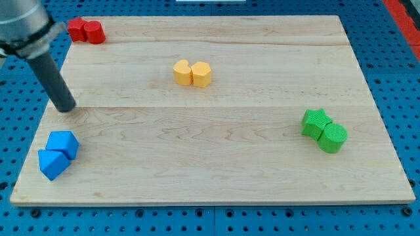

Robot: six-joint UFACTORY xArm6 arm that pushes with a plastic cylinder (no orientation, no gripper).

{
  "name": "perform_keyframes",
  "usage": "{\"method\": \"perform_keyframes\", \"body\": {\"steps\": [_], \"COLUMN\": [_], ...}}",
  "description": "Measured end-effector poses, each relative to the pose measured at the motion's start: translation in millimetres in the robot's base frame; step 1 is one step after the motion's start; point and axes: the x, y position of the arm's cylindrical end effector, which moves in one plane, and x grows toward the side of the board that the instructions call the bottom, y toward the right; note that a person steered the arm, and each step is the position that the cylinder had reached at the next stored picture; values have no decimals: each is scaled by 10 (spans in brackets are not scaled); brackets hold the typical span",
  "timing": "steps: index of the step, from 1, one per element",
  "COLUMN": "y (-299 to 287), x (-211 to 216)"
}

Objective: Nudge red star up a bit

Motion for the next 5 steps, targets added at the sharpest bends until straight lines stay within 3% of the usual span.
{"method": "perform_keyframes", "body": {"steps": [1, 5], "y": [-327, -328], "x": [-296, -1245]}}
